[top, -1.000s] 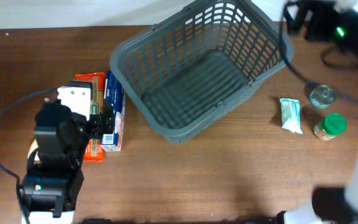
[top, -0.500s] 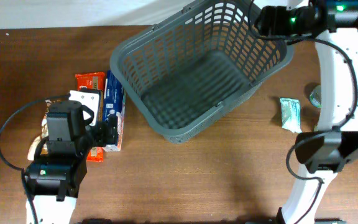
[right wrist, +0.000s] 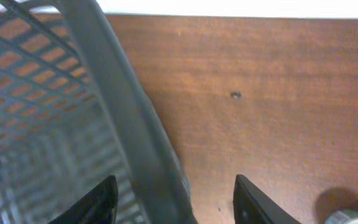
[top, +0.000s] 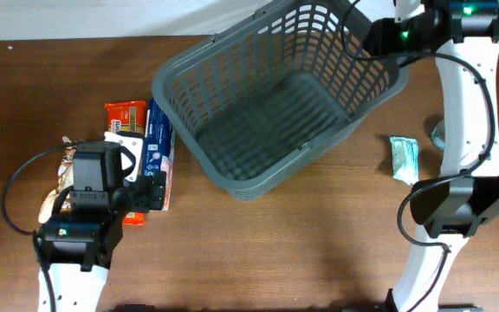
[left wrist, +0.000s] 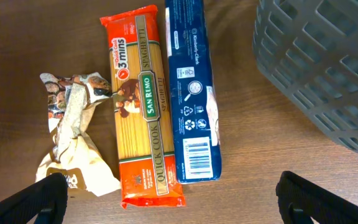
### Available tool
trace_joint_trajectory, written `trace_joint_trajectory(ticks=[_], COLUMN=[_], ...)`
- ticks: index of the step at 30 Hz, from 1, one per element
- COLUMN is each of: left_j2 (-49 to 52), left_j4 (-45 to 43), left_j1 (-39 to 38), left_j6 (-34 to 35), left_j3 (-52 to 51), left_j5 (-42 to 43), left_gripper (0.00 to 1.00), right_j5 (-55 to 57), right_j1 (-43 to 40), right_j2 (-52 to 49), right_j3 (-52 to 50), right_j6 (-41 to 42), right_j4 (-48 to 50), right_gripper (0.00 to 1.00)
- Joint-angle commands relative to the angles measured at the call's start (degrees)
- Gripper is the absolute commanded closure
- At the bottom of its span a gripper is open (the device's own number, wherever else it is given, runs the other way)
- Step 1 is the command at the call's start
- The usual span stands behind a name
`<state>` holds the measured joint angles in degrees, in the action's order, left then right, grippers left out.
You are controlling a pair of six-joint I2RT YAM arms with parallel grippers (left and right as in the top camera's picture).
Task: Pack container
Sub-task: 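Grip the basket rim with the right gripper and pull it toward center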
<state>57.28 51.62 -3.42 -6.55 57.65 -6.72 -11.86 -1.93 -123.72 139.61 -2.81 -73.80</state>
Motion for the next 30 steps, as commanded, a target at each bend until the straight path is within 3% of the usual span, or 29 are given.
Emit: trace_joint_trajectory(ticks=[1,6,8,11,30], left_j2=[0.15,0.15,0.15,0.15,0.15], left_j4=[0.15,0.15,0.17,0.15,0.15], left_j1=[-0.17,-0.17,-0.17,-0.17,-0.17], left_j6=[0.5,0.5,0.5,0.5,0.5], left_j3=[0.74,0.74,0.74,0.74,0.74], left_j5=[-0.61,-0.61,-0.61,-0.61,-0.61], left_gripper=[0.01,0.01,0.01,0.01,0.01], right_j5=[2.01,4.26,7.23,9.09,11.28], right_j1=[0.04,0.02,0.02,-0.15,-2.91], right_j2=[-0.72,-0.72,-0.72,-0.72,-0.72], right_j3=[0.52,0.52,0.52,0.52,0.55], right_j6=[-0.2,-0.17,0.13,1.97,11.82], right_j4=[-1.05,-3.96,-5.53,-6.93,-18.82], right_gripper=[0.53,0.58,0.66,0.7,0.75])
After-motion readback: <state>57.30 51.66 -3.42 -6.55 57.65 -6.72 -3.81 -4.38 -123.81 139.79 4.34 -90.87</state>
